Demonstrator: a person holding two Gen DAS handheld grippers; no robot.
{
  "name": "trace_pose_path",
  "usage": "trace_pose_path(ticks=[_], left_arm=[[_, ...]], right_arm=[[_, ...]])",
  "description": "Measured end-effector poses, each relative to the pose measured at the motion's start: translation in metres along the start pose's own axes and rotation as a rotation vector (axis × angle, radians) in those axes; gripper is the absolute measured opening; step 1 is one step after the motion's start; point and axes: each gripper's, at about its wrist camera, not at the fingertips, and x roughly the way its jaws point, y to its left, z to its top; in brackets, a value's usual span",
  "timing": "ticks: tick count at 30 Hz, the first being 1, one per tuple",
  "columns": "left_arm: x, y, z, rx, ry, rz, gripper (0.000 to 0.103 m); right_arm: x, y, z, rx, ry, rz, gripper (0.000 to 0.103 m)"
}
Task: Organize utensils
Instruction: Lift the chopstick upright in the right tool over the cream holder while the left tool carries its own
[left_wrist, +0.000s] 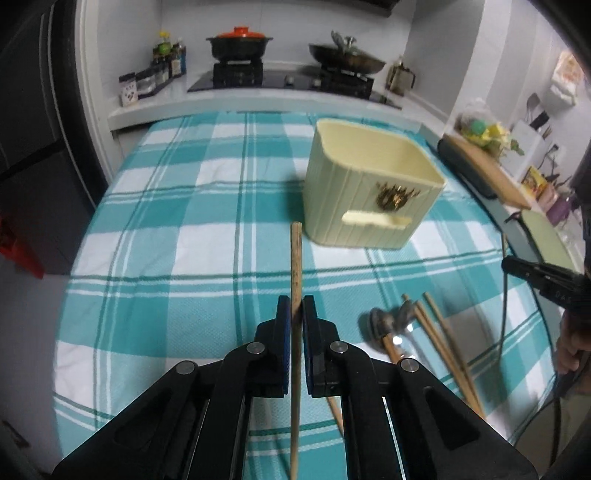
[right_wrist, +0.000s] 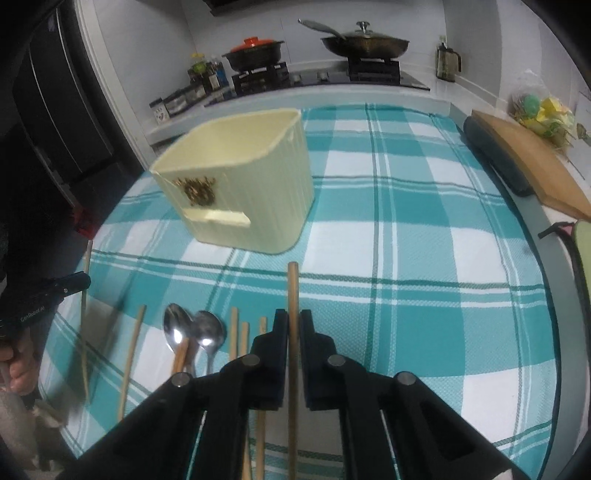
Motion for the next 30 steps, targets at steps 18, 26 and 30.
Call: trace_pose_path(ticks=[18, 26, 30], left_arm=[[-0.122, -0.027, 0.126, 0.013, -0.347, -0.135, 0.004], [-0.074, -0.051, 0.191, 0.034, -0.343, -0.116, 0.004], [-0.018, -0.058, 0.201, 0.04, -0.25, -0.096, 0.004]], right_arm=[[-0.131, 0.066, 0.111, -0.081, -0.492, 0.047, 0.006], [-0.117, 0.075, 0.198, -0.097, -0.616, 0.04, 0.006], [-0.078, 0.069, 0.214, -0.109, -0.563, 0.028, 0.006]])
